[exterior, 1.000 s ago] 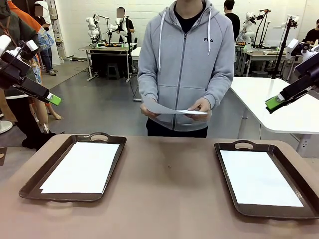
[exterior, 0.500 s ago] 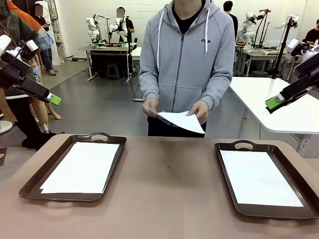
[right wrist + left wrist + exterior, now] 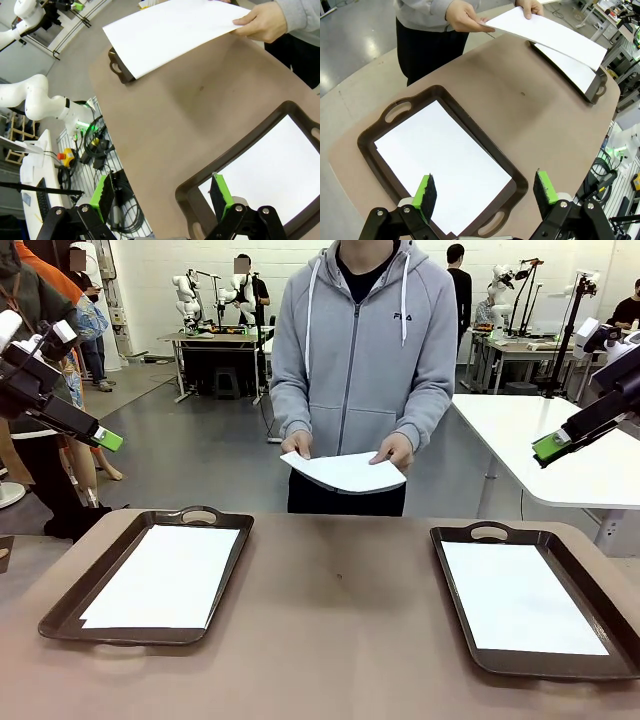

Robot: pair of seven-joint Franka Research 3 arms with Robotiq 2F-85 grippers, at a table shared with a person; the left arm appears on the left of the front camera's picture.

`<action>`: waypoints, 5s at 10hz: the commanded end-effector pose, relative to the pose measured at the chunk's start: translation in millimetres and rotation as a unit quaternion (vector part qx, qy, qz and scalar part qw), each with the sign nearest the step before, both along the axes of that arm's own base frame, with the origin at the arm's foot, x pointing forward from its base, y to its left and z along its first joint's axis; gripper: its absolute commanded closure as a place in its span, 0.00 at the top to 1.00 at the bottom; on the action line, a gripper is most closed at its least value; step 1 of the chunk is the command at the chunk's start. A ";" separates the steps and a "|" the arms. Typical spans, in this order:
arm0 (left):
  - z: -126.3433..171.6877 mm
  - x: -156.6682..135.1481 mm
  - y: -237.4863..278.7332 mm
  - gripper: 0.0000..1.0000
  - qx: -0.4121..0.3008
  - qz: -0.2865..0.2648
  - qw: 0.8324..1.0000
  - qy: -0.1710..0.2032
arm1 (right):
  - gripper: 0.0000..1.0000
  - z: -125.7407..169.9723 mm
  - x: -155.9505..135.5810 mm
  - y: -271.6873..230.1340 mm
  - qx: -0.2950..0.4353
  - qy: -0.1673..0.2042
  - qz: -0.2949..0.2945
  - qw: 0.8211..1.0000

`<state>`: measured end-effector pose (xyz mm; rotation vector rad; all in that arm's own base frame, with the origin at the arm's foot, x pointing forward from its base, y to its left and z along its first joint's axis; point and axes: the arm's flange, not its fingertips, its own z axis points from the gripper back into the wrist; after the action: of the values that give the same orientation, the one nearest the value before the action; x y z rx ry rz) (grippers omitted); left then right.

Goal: Sort the A4 documents.
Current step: Receive the A4 Paper.

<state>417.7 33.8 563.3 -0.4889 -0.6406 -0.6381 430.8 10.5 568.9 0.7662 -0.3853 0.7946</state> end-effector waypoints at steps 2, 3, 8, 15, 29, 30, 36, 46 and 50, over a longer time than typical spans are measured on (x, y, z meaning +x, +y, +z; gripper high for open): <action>0.3 -0.4 1.0 1.00 0.003 -0.003 1.000 -0.003 | 1.00 -1.7 -0.4 1.7 0.006 -0.002 0.001 1.000; 0.3 -0.4 1.0 1.00 0.003 -0.003 1.000 -0.003 | 1.00 -1.7 -0.4 1.7 0.006 -0.002 0.001 1.000; 0.3 -0.4 1.0 1.00 0.003 -0.003 1.000 -0.003 | 1.00 -1.7 -0.4 1.7 0.006 -0.002 0.001 1.000; 0.3 -0.4 1.0 1.00 0.003 -0.003 1.000 -0.003 | 1.00 -1.7 -0.4 1.7 0.006 -0.002 0.001 1.000; -4.9 12.8 -10.6 1.00 -0.047 0.020 0.999 0.014 | 1.00 -1.7 -0.4 1.7 0.006 -0.002 0.001 1.000; -7.7 22.3 -18.8 1.00 -0.075 0.028 0.996 0.030 | 1.00 -1.7 -0.4 1.7 0.006 -0.002 0.001 1.000; -60.5 110.9 -87.7 1.00 -0.255 0.002 0.951 0.176 | 1.00 -1.7 -0.4 1.7 0.006 -0.002 0.001 1.000; -120.1 185.3 -193.9 1.00 -0.349 -0.052 0.879 0.321 | 1.00 -1.7 -0.4 1.7 0.006 -0.002 0.001 1.000; -130.1 185.7 -214.1 1.00 -0.408 -0.057 0.837 0.360 | 1.00 -1.7 -0.4 1.7 0.006 -0.002 0.001 1.000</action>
<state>598.6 -176.4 431.2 -1.4355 -0.1383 -0.2484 430.8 11.0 569.0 0.7646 -0.3848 0.7951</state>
